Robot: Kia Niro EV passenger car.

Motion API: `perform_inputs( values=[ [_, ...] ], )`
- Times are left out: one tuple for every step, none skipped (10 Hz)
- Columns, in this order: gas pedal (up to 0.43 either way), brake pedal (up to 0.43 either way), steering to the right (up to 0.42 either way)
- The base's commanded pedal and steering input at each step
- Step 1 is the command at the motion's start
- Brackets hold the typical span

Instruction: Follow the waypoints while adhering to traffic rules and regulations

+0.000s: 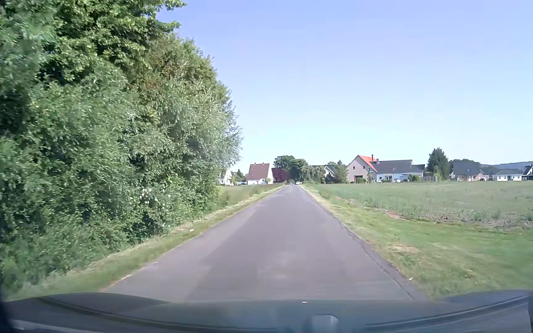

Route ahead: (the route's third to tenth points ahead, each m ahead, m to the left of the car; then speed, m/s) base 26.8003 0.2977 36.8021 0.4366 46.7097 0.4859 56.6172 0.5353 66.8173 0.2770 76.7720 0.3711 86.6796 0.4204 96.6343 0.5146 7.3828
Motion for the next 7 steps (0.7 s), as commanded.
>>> perform_inputs(
  values=[
    [0.130, 0.006, 0.002],
    [0.130, 0.006, 0.001],
    [0.130, 0.006, 0.001],
    [0.130, 0.006, 0.000],
    [0.130, 0.006, 0.000],
    [0.130, 0.006, 0.000],
    [0.130, 0.006, -0.001]
  ],
)
